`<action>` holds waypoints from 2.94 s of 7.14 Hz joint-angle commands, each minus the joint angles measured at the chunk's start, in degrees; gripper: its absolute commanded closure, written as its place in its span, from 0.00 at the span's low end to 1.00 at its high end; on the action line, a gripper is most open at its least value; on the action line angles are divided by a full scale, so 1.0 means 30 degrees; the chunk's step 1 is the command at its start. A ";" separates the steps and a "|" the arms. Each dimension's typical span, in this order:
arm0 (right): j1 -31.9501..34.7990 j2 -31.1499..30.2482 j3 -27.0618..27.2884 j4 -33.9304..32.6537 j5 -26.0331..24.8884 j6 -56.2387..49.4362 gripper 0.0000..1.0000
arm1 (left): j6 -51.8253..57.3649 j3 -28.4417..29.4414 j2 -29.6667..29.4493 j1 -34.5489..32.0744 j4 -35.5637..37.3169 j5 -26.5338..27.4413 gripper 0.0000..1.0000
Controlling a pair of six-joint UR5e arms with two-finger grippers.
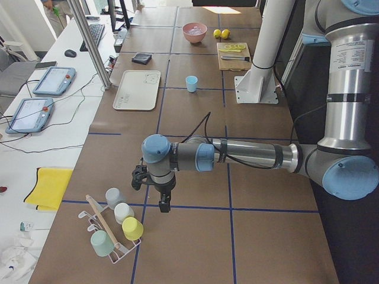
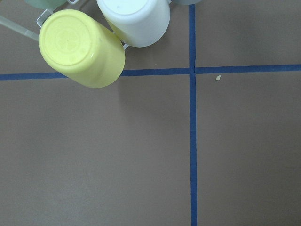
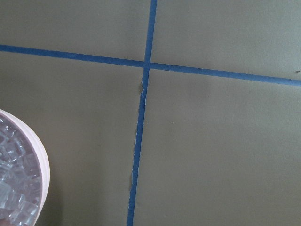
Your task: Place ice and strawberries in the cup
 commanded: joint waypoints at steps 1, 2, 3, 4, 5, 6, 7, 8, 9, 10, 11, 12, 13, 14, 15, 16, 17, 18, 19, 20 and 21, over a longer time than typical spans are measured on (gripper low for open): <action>-0.0147 0.0000 -0.0022 -0.0023 0.0001 0.0044 0.00 | 0.0000 -0.0280 0.0001 0.0000 -0.0011 -0.0022 0.00; -0.0264 0.0029 0.0006 0.0006 0.0001 0.0073 0.00 | -0.0087 -0.0283 -0.0028 0.0000 -0.0011 0.0180 0.00; -0.0381 0.0436 0.0181 0.0035 0.0001 0.0102 0.00 | -0.0088 -0.0283 -0.0086 0.0000 -0.0011 0.0182 0.00; -0.0411 0.0788 0.0472 0.0006 0.0088 0.0132 0.00 | -0.0059 -0.0312 -0.0231 0.0029 -0.0040 0.0502 0.00; -0.0528 0.0820 0.0591 -0.0139 0.0176 0.0248 0.00 | -0.0117 -0.0544 -0.0494 0.0320 -0.0040 0.1607 0.00; -0.0732 0.0763 0.0709 0.0033 0.1105 0.0452 0.00 | -0.0320 -0.0633 -0.0613 0.0380 -0.0098 0.1589 0.00; -0.1488 0.1226 0.0942 -0.0081 0.1665 0.0599 0.00 | -0.0322 -0.0779 -0.0643 0.0381 -0.0389 0.1589 0.00; -0.2888 0.1405 0.1292 0.0034 0.1584 0.0717 0.00 | -0.0381 -0.0752 -0.0440 0.0381 -0.0972 0.1618 0.00; -0.4207 0.1407 0.2746 -0.0023 0.1496 0.1124 0.00 | -0.0410 -0.0751 -0.0409 0.0381 -0.1007 0.1618 0.00; -0.4945 0.1407 0.3108 0.0035 0.1611 0.1534 0.00 | -0.0410 -0.0780 -0.0409 0.0381 -0.1007 0.1618 0.00; -0.5417 0.1146 0.3373 0.0064 0.1496 0.1828 0.00 | -0.0381 -0.0752 -0.0409 0.0381 -0.1007 0.1560 0.00; -0.5798 0.0128 0.3347 0.1341 0.0654 0.2556 0.01 | -0.0352 -0.0751 -0.0409 0.0381 -0.1007 0.1501 0.00; -0.6556 -0.1072 0.3231 0.4747 -0.0370 0.4884 0.01 | -0.0352 -0.0780 -0.0409 0.0381 -0.1007 0.1472 0.00; -0.7666 -0.1635 0.3084 0.6985 -0.0438 0.7402 0.01 | -0.0352 -0.0781 -0.0380 0.0381 -0.1007 0.1472 0.00; -0.8257 -0.2017 0.2996 0.7994 -0.0439 0.8326 0.02 | -0.0352 -0.0752 -0.0379 0.0381 -0.1007 0.1472 0.00; -0.8466 -0.2224 0.2995 0.8178 -0.0439 0.8364 0.05 | -0.0352 -0.0751 -0.0379 0.0381 -0.1007 0.1472 0.00; -0.8613 -0.2255 0.2850 0.8180 -0.0468 0.8335 0.09 | -0.0352 -0.0780 -0.0379 0.0381 -0.1036 0.1472 0.00; -0.8818 -0.2285 0.2471 0.8209 -0.0526 0.8335 0.12 | -0.0352 -0.0781 -0.0379 0.0381 -0.1036 0.1472 0.00; -0.9168 -0.2227 0.2062 0.8209 -0.0991 0.8335 0.14 | -0.0352 -0.0781 -0.0379 0.0381 -0.1007 0.1472 0.00; -0.9345 -0.2139 0.1796 0.8267 -0.0995 0.8335 0.15 | -0.0352 -0.0781 -0.0379 0.0381 -0.1036 0.1472 0.00; -0.9434 -0.2109 0.1794 0.8268 -0.0995 0.8364 0.17 | -0.0352 -0.0781 -0.0379 0.0381 -0.1036 0.1472 0.00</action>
